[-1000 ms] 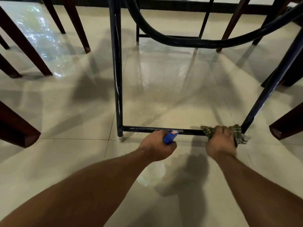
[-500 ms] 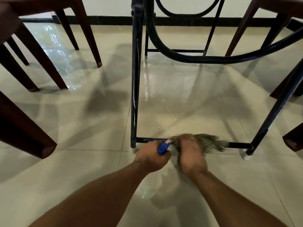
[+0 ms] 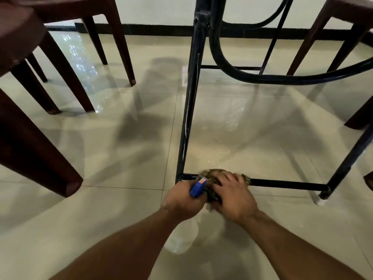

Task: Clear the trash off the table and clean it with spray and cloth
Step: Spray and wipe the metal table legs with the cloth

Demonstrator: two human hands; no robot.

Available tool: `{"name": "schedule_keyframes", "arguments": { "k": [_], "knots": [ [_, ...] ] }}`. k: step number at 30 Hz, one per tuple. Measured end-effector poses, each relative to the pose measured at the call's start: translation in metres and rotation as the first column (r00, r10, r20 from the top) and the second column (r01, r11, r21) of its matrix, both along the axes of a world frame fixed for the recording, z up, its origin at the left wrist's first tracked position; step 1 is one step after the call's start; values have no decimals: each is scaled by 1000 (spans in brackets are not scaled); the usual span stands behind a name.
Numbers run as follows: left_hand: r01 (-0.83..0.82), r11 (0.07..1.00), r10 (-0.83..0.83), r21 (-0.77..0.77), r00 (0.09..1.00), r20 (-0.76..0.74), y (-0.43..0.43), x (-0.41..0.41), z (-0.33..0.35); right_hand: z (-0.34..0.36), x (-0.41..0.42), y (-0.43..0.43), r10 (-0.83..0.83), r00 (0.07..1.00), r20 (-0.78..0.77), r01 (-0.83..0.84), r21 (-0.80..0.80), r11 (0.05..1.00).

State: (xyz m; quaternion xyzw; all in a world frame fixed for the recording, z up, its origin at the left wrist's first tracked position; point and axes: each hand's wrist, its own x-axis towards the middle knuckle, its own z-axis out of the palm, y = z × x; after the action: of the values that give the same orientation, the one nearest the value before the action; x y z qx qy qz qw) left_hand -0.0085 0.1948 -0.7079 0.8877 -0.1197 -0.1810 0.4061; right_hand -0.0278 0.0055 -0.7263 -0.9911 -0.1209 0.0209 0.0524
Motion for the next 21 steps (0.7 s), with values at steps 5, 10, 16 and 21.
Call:
{"name": "schedule_keyframes", "arguments": {
  "k": [5,10,16,21],
  "knots": [
    [-67,997,67,-30,998,8,10,4,-1,-14,0,-15,-558,828,50,556,50,830],
    [-105,993,107,-47,994,30,21,8,2,-18,19,57,-77,996,45,69,173,983],
    [-112,994,112,-11,992,64,38,4,10,-21,1,0,-135,991,10,135,-20,991],
    [-244,969,239,41,967,90,61,4,7,-14,8,90,-322,946,-36,323,15,946]
  ]
}}
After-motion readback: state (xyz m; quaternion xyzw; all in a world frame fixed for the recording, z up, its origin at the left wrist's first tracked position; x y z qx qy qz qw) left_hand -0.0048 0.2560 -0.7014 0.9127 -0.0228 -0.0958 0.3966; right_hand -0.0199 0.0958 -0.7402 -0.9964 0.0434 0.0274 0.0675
